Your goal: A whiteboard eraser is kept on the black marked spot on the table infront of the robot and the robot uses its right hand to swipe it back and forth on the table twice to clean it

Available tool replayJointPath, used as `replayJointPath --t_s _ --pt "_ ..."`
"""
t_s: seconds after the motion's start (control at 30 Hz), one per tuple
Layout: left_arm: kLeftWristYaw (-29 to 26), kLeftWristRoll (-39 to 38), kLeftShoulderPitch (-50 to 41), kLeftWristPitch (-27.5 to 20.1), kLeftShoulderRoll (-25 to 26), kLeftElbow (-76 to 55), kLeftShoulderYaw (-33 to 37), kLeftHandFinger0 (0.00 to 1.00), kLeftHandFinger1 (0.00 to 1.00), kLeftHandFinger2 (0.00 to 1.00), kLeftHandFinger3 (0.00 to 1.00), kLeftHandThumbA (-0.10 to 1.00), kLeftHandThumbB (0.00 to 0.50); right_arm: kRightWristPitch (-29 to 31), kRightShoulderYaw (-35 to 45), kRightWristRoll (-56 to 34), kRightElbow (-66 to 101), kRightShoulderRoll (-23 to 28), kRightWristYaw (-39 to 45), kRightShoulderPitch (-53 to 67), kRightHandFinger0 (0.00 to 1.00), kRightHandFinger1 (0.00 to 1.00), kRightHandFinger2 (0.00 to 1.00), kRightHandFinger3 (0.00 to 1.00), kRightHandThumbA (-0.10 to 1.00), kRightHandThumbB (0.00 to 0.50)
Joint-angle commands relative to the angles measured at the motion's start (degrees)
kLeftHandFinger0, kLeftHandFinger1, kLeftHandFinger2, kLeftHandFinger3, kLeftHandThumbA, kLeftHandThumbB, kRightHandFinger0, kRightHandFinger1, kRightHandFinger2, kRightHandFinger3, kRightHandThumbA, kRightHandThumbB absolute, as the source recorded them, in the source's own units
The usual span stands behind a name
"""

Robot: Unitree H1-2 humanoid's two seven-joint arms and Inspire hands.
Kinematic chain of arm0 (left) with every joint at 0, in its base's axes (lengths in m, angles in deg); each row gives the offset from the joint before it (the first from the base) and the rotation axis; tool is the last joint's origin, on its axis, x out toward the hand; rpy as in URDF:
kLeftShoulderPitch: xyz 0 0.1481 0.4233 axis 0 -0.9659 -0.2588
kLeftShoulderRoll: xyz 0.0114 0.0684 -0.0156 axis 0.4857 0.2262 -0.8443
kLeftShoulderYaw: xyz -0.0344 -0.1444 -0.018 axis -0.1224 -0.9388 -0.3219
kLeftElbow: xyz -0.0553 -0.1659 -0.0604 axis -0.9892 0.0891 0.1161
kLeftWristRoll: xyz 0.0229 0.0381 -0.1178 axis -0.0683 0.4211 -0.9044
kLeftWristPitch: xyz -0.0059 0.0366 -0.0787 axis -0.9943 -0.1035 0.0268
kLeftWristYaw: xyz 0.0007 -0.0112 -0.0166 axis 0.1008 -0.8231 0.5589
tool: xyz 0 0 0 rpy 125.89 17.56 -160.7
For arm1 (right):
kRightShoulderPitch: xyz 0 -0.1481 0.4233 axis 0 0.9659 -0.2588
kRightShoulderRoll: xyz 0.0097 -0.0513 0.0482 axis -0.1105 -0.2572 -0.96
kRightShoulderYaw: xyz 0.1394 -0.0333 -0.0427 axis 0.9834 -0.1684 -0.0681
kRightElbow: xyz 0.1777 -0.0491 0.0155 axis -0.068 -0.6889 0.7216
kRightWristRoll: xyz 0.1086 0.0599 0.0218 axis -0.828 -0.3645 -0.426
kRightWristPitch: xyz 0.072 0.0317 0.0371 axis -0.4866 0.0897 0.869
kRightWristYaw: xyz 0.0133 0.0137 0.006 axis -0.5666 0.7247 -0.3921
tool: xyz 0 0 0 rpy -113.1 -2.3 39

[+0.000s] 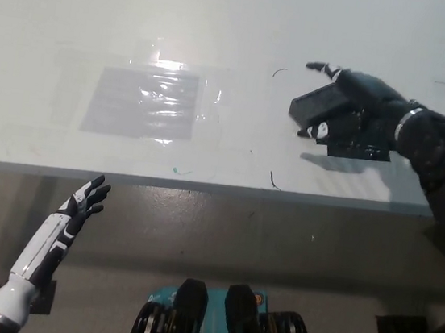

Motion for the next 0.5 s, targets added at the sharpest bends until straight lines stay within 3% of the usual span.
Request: replayJointPath --t_s 0.0,0.03,0.1,0.17,0.23,0.4,0.43,0.47 --pt "-1.54 -0.54 0.13 -2.69 1.40 -1.42 -1.03 1.00 1.00 1.00 1.00 1.00 0.431 -25.36 30.05 -47.70 43.01 15.04 15.30 -7.11 1.00 1.00 1.00 1.00 0.87 0.491" --pt "-1.60 -0.45 0.10 -2.75 1.36 -1.39 -1.02 1.00 1.00 1.00 1.00 1.00 0.430 -25.54 31.10 -48.41 43.71 15.41 14.77 -6.95 1.00 1.00 1.00 1.00 0.85 0.498" --pt "-1.62 -0.24 0.07 -2.95 1.34 -1.36 -0.91 1.00 1.00 1.00 1.00 1.00 0.434 -22.00 33.83 -49.98 45.46 17.87 13.76 -6.13 1.00 1.00 1.00 1.00 0.98 0.500" --pt "-1.41 -0.17 -0.19 -3.24 1.42 -1.17 -0.71 1.00 1.00 1.00 1.00 1.00 0.432 -19.12 37.06 -52.67 47.70 18.94 11.54 -4.67 1.00 1.00 1.00 1.00 1.00 0.500" --pt "-1.44 0.02 -0.22 -3.21 1.47 -1.02 -0.68 1.00 1.00 1.00 1.00 1.00 0.439 -19.61 43.42 -62.58 53.98 19.28 6.88 -2.28 1.00 1.00 1.00 1.00 1.00 0.500" --pt "-1.49 0.80 -0.68 -2.93 1.49 -0.64 -0.38 1.00 1.00 1.00 1.00 1.00 0.452 -10.00 53.80 -78.80 71.02 21.87 -8.80 10.46 1.00 1.00 1.00 1.00 1.00 0.500" --pt "-1.50 0.73 -0.73 -2.72 1.36 -0.52 -0.34 1.00 1.00 1.00 1.00 1.00 0.462 -6.54 55.43 -80.14 75.33 22.14 -12.92 14.92 1.00 1.00 1.00 1.00 1.00 0.500" --pt "-1.56 0.65 -0.80 -2.91 1.18 -0.17 -0.32 1.00 1.00 1.00 1.00 1.00 0.458 1.08 56.14 -87.46 81.95 23.22 -17.88 23.71 1.00 1.00 1.00 1.00 1.00 0.500"
